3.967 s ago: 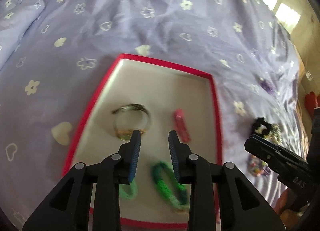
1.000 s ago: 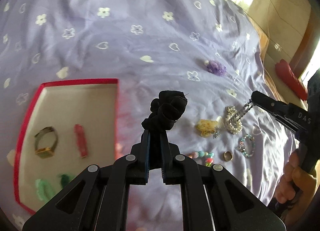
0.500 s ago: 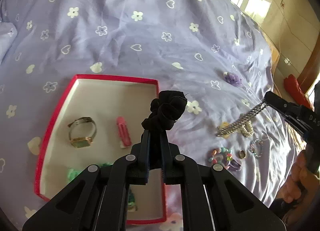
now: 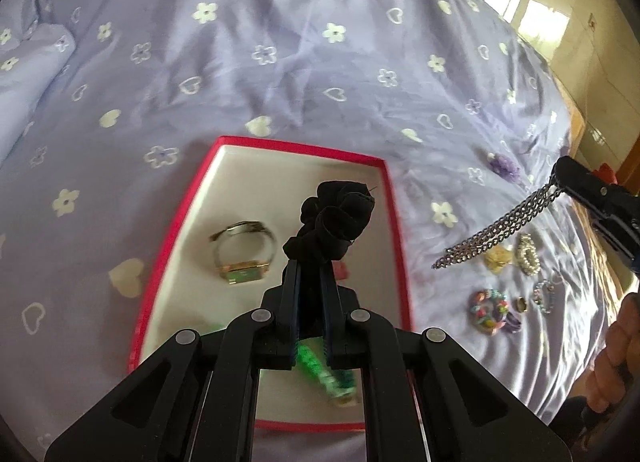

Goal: Organize jewelry
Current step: 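Carry the black scrunchie and silver chain over the box lid with both tools, then open both tools to drop the scrunchie and chain into the box lid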

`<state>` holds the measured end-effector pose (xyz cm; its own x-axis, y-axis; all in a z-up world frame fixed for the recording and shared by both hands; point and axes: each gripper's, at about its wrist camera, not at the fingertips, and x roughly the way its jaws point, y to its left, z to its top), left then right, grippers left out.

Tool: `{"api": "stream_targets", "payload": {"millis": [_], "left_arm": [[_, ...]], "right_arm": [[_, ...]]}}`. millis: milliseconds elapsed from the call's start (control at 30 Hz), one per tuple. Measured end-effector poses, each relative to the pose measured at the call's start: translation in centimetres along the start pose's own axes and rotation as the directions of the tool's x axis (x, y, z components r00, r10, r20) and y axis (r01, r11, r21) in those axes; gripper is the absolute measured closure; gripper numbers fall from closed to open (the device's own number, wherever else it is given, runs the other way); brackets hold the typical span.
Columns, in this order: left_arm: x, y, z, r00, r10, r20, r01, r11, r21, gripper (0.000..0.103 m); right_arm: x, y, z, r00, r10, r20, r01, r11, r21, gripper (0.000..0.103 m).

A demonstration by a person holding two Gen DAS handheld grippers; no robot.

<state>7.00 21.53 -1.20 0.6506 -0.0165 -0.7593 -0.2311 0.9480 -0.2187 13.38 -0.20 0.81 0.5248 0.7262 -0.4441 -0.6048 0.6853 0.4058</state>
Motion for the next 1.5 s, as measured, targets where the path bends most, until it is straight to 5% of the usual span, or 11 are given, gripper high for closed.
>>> {"api": "stream_targets", "payload": {"millis": [467,1100,1500], "left_arm": [[2.2,5.1,-1.0,0.996,0.069,-0.060,-0.072,0.996,-0.047,0.096],[5.6,5.6,-2.5,0.989,0.088,-0.123,-0.094,0.995,-0.045,0.095],[5.6,6.0,-2.5,0.990,0.075,-0.122,-0.083,0.994,-0.065,0.086]], "right_arm": [[6.1,4.2,-1.8,0.994,0.048,-0.097,-0.053,0.997,-0.050,0.101],[12.8,1.2,-7.2,0.957,0.010,-0.290,-0.010,1.000,0.000,0.101],[14.3,0.9,-8.4,0.932,-0.004,-0.362,0.002,1.000,-0.006,0.097]]}}
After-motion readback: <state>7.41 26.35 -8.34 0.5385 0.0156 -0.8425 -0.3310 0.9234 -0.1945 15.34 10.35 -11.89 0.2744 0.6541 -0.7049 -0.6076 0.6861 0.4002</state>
